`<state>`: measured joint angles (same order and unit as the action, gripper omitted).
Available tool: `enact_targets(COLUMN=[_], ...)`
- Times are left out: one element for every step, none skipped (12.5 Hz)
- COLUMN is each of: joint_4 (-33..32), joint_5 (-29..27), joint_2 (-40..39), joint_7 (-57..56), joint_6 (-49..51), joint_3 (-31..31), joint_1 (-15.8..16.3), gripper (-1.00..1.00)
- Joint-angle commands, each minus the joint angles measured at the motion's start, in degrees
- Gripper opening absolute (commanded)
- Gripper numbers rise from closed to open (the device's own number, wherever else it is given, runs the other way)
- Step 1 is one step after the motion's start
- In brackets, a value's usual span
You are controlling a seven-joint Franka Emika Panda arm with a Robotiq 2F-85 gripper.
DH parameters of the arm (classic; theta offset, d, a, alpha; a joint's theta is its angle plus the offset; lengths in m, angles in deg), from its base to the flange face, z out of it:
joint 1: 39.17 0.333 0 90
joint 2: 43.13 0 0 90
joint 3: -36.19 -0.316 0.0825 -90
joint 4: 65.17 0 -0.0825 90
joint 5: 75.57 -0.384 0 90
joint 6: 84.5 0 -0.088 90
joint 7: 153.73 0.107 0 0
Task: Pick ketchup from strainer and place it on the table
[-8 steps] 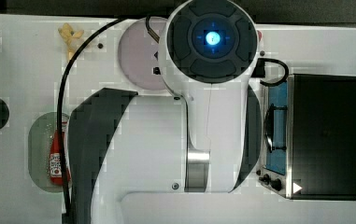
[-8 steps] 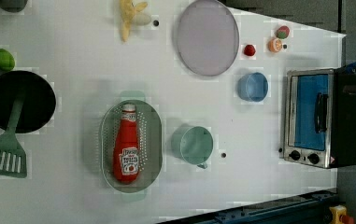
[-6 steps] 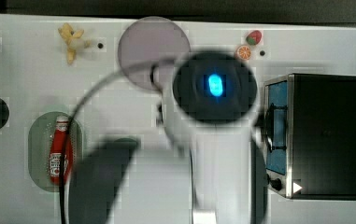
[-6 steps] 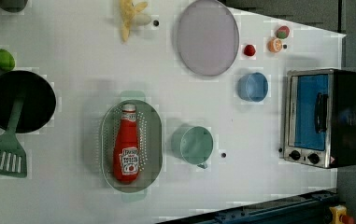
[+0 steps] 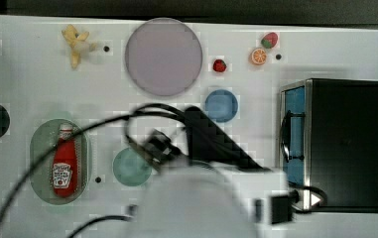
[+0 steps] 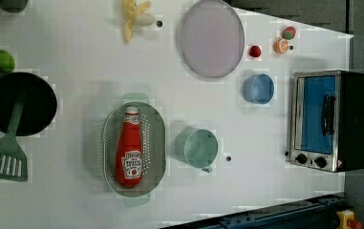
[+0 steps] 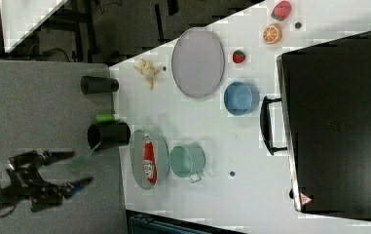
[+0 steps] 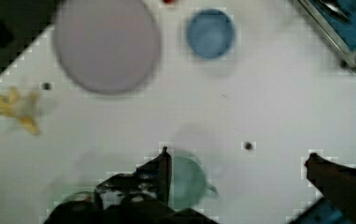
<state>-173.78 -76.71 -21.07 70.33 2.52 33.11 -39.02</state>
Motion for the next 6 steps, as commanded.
enact_targets(joint_4=[-2.9,-3.0,-3.0,-3.0,-3.1,-3.1], joint_5=[-0.1,-0.1,-0.1,-0.1,-0.1,-0.1], joint_2=[-7.5,-8.7,-10.2,-11.8,-13.6,-15.4], joint_7=[2.6,2.9,3.0,3.0,3.0,3.0], joint_6=[-2.2,-3.9,-4.9,-5.6,-6.6,-7.9], joint_3=[-8.3,-11.0,-13.6,-16.2,-18.8,-21.5], joint_1=[3.5,3.6,3.7,3.8,3.9,3.9], gripper=[1.00,1.00,1.00,1.00,1.00,1.00])
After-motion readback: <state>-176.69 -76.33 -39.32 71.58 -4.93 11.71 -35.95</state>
